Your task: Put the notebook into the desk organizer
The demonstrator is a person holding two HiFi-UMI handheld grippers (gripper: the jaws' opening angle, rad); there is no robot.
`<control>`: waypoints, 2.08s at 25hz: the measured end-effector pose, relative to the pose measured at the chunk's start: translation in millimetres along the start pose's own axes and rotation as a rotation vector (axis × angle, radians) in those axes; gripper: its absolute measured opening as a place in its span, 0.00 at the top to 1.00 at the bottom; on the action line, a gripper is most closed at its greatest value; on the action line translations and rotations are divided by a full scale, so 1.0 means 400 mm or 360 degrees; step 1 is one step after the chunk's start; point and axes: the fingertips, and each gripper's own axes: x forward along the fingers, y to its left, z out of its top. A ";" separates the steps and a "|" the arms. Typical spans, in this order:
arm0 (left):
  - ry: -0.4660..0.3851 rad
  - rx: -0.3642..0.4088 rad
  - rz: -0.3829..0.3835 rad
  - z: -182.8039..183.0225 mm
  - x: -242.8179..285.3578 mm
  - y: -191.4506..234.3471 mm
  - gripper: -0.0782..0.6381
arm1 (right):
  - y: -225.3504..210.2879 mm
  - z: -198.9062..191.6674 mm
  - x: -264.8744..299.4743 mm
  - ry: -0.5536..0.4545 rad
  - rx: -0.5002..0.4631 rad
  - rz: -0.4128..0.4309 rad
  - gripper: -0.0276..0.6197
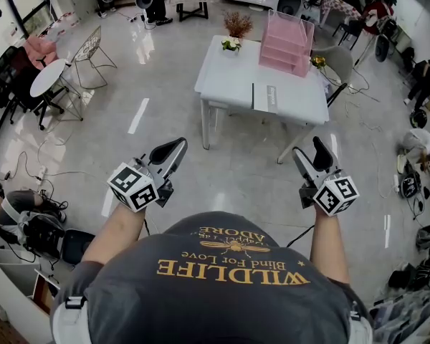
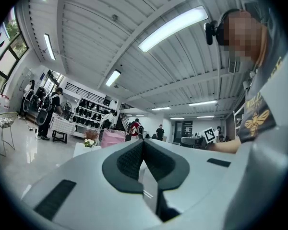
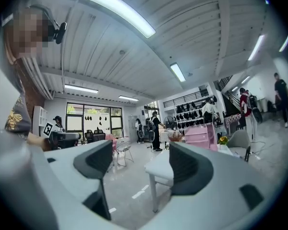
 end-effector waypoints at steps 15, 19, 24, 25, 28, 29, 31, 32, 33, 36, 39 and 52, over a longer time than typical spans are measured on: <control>0.0007 0.0051 0.0061 -0.025 0.177 -0.162 0.89 | -0.213 0.014 -0.086 -0.0020 0.0045 0.0090 0.39; 0.0030 0.0062 0.0050 -0.034 0.213 -0.158 0.89 | -0.247 0.010 -0.057 -0.0014 0.0058 0.0107 0.39; 0.0010 0.0029 0.0054 -0.025 0.238 -0.070 0.89 | -0.264 -0.001 0.029 0.0023 0.0054 0.0106 0.39; 0.0007 0.0022 0.0043 -0.026 0.247 -0.044 0.89 | -0.269 -0.003 0.054 0.0027 0.0054 0.0099 0.39; -0.0005 -0.0003 -0.0007 -0.030 0.274 0.054 0.89 | -0.281 -0.011 0.144 0.0036 0.0045 0.0065 0.39; -0.0012 -0.0010 -0.0023 -0.029 0.282 0.096 0.89 | -0.287 -0.014 0.181 0.0038 0.0043 0.0047 0.39; -0.0028 -0.0017 -0.0054 -0.017 0.304 0.194 0.89 | -0.298 -0.015 0.263 0.0033 0.0049 0.0002 0.39; -0.0033 -0.0018 -0.0072 -0.007 0.319 0.247 0.89 | -0.302 -0.013 0.309 0.0025 0.0057 -0.0024 0.39; -0.0033 -0.0018 -0.0095 0.006 0.336 0.302 0.89 | -0.305 -0.008 0.356 0.0016 0.0063 -0.0051 0.39; -0.0021 -0.0021 -0.0186 0.056 0.396 0.453 0.89 | -0.312 0.016 0.488 -0.0009 0.0060 -0.0132 0.39; -0.0007 -0.0010 -0.0264 0.103 0.447 0.587 0.89 | -0.320 0.042 0.602 -0.0034 0.0059 -0.0210 0.39; 0.0044 -0.0027 -0.0381 0.134 0.652 0.887 0.89 | -0.446 0.082 0.895 -0.0012 0.0075 -0.0323 0.39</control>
